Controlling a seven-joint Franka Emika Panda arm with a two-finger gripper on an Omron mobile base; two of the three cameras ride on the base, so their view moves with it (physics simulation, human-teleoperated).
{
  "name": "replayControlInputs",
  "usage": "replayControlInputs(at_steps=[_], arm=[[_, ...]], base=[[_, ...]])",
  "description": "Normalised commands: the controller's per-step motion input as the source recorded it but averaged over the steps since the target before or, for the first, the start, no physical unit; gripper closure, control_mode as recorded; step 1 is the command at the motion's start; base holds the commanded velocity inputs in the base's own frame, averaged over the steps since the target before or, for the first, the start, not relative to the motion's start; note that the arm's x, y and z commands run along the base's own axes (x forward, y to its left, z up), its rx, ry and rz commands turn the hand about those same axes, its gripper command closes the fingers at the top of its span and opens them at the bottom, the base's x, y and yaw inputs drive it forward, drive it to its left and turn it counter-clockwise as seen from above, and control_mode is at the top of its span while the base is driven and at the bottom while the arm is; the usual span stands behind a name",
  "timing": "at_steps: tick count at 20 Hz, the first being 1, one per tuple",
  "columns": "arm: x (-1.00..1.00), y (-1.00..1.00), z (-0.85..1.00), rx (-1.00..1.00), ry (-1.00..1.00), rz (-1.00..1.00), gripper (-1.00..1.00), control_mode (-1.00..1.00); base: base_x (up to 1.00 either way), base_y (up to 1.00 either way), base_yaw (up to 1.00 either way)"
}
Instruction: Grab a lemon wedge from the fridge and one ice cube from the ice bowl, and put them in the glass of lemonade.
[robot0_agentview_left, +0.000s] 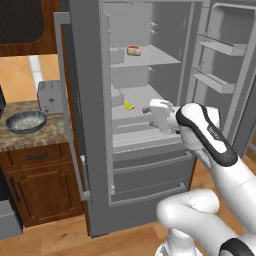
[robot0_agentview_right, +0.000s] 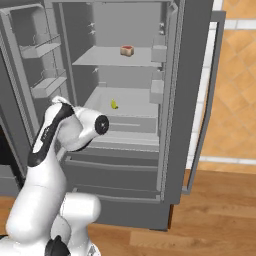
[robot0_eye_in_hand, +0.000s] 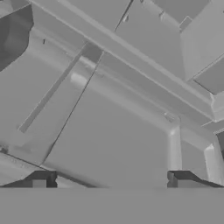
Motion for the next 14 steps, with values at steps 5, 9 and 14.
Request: replayControlInputs(at_steps=[5, 9, 14], arm=[[-0.75, -0.7, 0.1, -0.53, -0.1, -0.02, -1.0, -1.0], [-0.96, -0.59, 0.21, -0.57, -0.15, -0.08, -1.0, -1.0], [-0.81, -0.11, 0.3, -0.43, -0.04, -0.1, -1.0, -1.0]], base=[[0.0, 0.0, 0.0], [0.0, 0.0, 0.0], [0.0, 0.0, 0.0]])
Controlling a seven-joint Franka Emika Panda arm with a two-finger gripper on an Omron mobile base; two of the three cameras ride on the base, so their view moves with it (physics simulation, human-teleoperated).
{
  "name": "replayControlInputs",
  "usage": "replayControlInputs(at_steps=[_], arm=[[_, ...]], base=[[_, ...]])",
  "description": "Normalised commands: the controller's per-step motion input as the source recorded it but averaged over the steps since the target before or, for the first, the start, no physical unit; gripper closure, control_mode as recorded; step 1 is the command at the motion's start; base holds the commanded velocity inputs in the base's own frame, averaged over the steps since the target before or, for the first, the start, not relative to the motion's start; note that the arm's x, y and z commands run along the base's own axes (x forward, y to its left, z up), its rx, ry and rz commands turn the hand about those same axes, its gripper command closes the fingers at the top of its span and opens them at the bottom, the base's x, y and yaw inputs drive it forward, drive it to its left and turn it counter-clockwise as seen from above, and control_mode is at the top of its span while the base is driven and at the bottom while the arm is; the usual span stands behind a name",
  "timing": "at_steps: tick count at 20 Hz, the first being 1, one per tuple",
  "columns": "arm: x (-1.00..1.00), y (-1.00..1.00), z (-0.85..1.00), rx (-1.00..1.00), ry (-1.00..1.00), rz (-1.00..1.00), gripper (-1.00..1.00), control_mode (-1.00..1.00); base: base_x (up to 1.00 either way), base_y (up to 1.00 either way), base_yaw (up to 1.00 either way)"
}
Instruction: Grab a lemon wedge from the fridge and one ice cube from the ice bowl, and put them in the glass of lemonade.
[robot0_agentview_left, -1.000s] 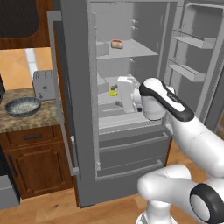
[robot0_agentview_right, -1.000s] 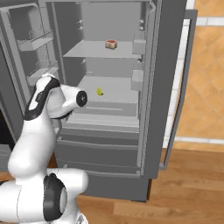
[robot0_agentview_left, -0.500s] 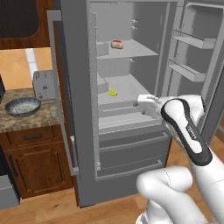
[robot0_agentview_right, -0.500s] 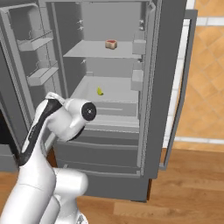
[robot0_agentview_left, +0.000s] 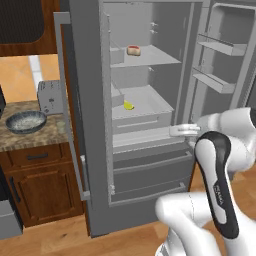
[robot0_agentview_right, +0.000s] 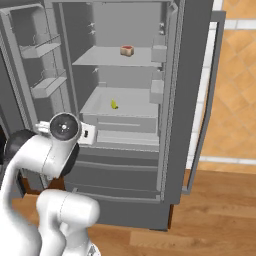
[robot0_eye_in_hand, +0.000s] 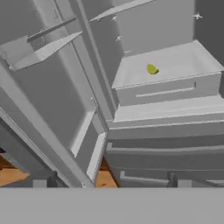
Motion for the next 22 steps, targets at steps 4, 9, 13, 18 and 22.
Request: replayControlInputs(at_steps=[4, 9, 13, 18, 22], arm=[[-0.62, 0.0, 0.05, -0.35, -0.03, -0.04, -1.0, -1.0], [-0.59, -0.17, 0.0, -0.28, -0.02, -0.01, -1.0, -1.0], [-0.68, -0.42, 0.0, -0.18, -0.02, -0.04, -1.0, -1.0], [-0.5, -0.06, -0.08, -0.09, -0.11, -0.05, -1.0, -1.0], [-0.28, 0.1, -0.12, -0.02, -0.12, -0.04, -1.0, -1.0]], base=[[0.0, 0.0, 0.0], [0.0, 0.0, 0.0], [0.0, 0.0, 0.0], [0.0, 0.0, 0.0], [0.0, 0.0, 0.0]])
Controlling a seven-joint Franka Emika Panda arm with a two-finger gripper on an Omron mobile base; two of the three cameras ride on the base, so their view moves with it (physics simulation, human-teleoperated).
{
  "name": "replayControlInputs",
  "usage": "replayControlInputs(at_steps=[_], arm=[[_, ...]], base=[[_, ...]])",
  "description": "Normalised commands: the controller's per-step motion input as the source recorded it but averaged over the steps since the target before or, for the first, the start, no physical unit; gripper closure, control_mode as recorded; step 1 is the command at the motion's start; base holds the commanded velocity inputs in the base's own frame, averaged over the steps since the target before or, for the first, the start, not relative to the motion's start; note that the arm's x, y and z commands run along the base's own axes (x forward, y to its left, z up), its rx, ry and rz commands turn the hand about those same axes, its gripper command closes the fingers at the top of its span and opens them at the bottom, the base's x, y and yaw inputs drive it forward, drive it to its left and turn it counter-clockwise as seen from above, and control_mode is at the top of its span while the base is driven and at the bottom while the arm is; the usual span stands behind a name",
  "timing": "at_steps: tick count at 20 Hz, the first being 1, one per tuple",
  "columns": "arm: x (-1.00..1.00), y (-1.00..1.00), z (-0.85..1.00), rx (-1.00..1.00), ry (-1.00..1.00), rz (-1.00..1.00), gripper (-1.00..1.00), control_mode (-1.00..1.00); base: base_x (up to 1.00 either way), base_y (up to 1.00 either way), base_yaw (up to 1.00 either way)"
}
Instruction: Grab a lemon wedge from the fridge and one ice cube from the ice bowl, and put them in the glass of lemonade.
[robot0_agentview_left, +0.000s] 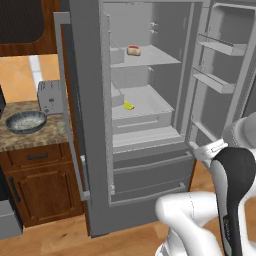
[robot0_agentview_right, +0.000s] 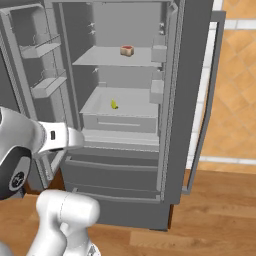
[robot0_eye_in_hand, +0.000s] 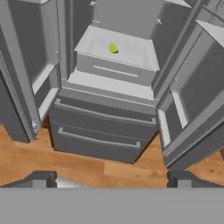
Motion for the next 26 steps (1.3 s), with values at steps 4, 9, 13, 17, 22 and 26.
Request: replayControlInputs(at_steps=[4, 9, 13, 17, 22, 26], arm=[[0.0, 0.0, 0.0, 0.0, 0.0, 0.0, -1.0, 1.0], [0.0, 0.0, 0.0, 0.0, 0.0, 0.0, -1.0, 1.0], [0.0, 0.0, 0.0, 0.0, 0.0, 0.0, -1.0, 1.0], [0.0, 0.0, 0.0, 0.0, 0.0, 0.0, -1.0, 1.0], [0.12, 0.0, -0.11, 0.0, 0.0, 0.0, -1.0, -1.0], [0.62, 0.0, -0.46, 0.02, 0.07, 0.0, -1.0, -1.0]], base=[[0.03, 0.0, 0.0], [0.86, 0.0, 0.0], [1.0, 0.01, 0.0], [1.0, 0.01, 0.0], [0.59, 0.0, 0.0], [0.0, 0.0, 0.0]])
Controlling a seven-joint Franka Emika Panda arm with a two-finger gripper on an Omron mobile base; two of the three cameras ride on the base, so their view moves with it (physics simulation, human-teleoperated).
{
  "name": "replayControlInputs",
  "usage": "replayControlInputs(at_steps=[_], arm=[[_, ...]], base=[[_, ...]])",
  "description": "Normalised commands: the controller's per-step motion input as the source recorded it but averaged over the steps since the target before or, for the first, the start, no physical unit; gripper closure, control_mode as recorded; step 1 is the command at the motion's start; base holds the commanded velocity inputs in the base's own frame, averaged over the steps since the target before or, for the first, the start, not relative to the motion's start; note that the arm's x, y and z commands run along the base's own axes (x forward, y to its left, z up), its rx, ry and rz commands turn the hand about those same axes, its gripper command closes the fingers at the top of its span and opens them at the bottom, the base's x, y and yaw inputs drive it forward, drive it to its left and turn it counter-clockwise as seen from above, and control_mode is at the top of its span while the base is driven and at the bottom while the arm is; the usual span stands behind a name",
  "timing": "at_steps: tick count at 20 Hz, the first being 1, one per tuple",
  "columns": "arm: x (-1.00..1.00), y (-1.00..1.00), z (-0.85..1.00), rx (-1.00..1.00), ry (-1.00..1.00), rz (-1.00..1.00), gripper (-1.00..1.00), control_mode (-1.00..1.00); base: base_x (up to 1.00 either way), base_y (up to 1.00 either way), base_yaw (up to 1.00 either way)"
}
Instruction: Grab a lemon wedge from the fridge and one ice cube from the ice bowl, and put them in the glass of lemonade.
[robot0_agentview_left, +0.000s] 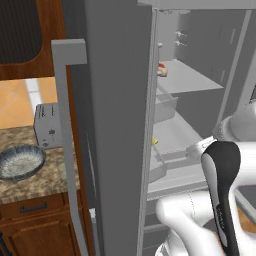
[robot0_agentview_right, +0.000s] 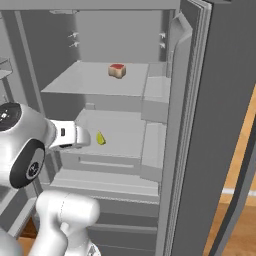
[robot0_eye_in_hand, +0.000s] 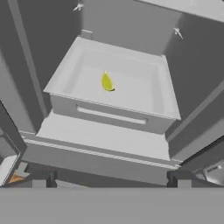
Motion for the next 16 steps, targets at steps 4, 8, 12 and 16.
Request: replayControlInputs(at_steps=[4, 8, 12, 16], arm=[[0.63, 0.0, -0.45, 0.07, 0.09, 0.0, -1.0, -1.0], [0.65, 0.0, -0.41, 0.15, 0.08, 0.0, -1.0, -1.0], [0.59, 0.0, -0.36, 0.22, 0.01, 0.0, -1.0, -1.0], [0.52, 0.1, -0.49, 0.06, 0.0, 0.0, -1.0, -1.0]], base=[[0.0, 0.0, 0.0], [0.0, 0.0, 0.0], [0.0, 0.0, 0.0], [0.0, 0.0, 0.0]])
